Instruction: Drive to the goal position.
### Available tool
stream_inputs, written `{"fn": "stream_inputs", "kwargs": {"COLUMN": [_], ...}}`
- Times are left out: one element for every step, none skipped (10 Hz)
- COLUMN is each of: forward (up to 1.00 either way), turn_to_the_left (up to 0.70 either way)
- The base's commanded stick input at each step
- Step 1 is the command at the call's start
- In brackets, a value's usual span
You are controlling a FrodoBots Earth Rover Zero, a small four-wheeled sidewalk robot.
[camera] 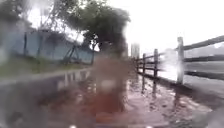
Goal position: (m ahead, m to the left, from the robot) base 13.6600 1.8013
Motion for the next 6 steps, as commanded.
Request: {"fn": "stream_inputs", "kwargs": {"forward": [1.00,1.00,1.00,1.00,1.00,1.00], "turn_to_the_left": [-0.12,0.00,0.00,0.00,0.00,0.00]}}
